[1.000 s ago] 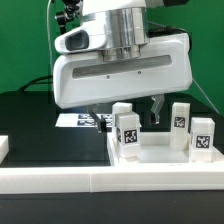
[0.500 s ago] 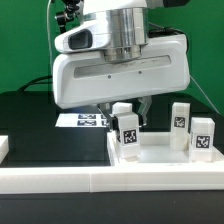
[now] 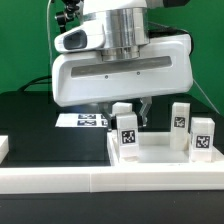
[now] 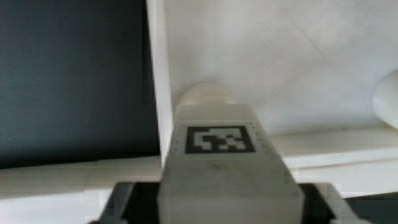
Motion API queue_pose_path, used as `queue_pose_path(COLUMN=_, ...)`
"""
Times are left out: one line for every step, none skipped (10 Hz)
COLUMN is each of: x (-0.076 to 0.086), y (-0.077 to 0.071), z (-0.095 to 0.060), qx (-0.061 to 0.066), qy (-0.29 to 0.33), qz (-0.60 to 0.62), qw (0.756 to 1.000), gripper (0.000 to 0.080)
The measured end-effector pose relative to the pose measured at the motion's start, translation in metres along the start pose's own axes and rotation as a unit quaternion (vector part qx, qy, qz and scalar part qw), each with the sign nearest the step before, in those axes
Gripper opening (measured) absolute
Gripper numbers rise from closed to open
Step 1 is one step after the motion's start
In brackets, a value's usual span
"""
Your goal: Assemble square table
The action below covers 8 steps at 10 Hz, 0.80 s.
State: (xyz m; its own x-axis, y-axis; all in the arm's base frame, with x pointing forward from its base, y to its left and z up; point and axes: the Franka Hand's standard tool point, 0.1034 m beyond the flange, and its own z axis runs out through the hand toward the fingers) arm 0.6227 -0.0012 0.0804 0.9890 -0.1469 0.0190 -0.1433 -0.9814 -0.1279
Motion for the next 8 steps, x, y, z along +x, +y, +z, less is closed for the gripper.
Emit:
queue_pose_path(x=-0.0002, y=0.0005, z=0.0004, qx=0.006, qy=0.002, qz=0.061, qw=0.998, gripper=0.0288)
queue_pose_path(x=-0.0003, y=0.0002, z=0.0005, qx=0.005, qy=0.005, qz=0.113, qw=0.994, gripper=0.0288)
queue_pose_path(x=-0.0006, y=-0.0002, z=0.0004, qx=0.004, qy=0.005, qz=0.161, qw=0.987, gripper=0.0288)
queue_pose_path(x=-0.0008, y=0.0001, z=0.0009, qx=0.005, qy=0.006, qz=0.229, qw=0.973, gripper=0.0288)
queue_pose_path(x=-0.0005, y=0.0004, z=0.0010, qx=0.009, qy=0.009, qz=0.289, qw=0.957, gripper=0.0288)
queue_pose_path(x=-0.0006, y=0.0003, z=0.0011, qx=0.010, qy=0.009, qz=0.334, qw=0.942, gripper=0.0290)
queue_pose_path(x=-0.0007, y=0.0000, z=0.0012, qx=0.010, qy=0.008, qz=0.364, qw=0.931, gripper=0.0290)
queue_pose_path(x=-0.0012, y=-0.0010, z=0.0015, qx=0.009, qy=0.007, qz=0.420, qw=0.908, gripper=0.0290)
